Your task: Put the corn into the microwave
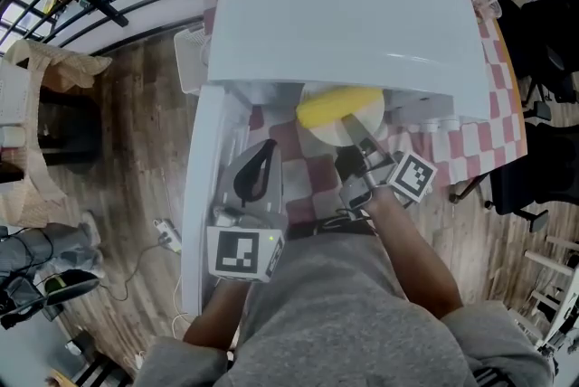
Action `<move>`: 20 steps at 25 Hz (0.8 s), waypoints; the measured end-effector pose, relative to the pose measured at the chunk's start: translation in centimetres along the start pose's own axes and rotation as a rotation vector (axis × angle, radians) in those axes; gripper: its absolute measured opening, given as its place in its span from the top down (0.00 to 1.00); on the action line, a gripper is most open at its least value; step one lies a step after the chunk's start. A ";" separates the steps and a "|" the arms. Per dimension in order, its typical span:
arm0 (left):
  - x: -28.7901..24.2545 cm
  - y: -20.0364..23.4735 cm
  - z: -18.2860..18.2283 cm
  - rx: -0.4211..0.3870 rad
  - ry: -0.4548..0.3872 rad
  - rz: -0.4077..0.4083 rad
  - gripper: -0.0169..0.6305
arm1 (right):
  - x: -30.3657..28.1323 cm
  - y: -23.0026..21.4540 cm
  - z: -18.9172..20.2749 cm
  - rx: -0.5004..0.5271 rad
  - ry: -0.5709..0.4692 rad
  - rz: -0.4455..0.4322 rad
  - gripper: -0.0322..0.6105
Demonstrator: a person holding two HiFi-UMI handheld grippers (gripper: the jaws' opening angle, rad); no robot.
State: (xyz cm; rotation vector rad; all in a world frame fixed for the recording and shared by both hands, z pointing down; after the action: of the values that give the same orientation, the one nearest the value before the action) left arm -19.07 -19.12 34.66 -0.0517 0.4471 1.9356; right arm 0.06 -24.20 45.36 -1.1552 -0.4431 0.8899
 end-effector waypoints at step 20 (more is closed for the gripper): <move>-1.4 1.4 1.3 0.041 0.036 -0.015 0.96 | -2.1 -3.9 0.4 -0.062 0.015 0.090 0.94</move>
State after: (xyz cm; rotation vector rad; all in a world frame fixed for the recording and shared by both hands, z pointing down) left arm -19.58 -20.37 36.58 -0.0632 0.5082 1.9130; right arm -0.06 -26.15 49.38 -1.2456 -0.4110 0.9508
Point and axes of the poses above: the fingertips, and each gripper's own axes: x backward along the fingers, y to its left, z out of its underside, the point moved 5 cm from there along x, backward along the fingers, and after that the axes turned 10 degrees about x, right-handed, at the moved point
